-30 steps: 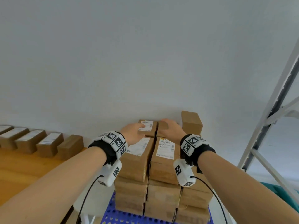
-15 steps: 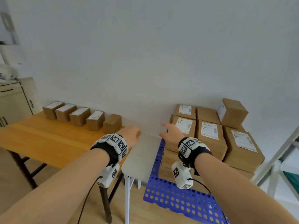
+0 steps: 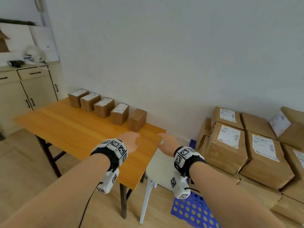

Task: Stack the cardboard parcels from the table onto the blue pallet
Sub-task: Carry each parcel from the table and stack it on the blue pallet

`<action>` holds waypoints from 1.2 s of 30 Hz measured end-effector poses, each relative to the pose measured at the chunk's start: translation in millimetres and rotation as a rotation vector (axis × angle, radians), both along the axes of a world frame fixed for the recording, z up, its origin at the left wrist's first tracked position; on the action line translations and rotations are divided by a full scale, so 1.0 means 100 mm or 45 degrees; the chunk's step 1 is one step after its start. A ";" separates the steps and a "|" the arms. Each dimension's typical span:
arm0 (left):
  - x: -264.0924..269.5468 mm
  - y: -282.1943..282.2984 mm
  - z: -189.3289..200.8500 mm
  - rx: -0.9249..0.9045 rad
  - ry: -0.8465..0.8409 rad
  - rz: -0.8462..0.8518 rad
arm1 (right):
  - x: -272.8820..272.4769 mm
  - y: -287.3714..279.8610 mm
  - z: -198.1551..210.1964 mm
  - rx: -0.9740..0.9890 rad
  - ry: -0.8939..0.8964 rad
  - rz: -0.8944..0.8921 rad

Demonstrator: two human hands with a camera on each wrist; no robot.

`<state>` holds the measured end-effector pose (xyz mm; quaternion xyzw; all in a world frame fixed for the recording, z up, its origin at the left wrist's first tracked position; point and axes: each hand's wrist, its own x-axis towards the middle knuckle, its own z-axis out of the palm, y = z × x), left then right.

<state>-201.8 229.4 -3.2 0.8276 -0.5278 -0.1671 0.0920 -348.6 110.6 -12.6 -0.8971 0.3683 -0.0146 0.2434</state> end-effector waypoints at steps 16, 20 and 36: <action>1.75 -0.72 -0.56 0.086 0.206 0.043 | 1.59 -0.68 -0.55 0.190 0.093 -0.128; 2.11 -0.89 -0.73 0.107 0.260 0.025 | 1.88 -0.77 -0.64 0.228 0.117 -0.192; 3.36 -1.71 -1.14 0.115 0.550 -0.161 | 2.92 -1.11 -0.97 0.466 -0.083 -0.814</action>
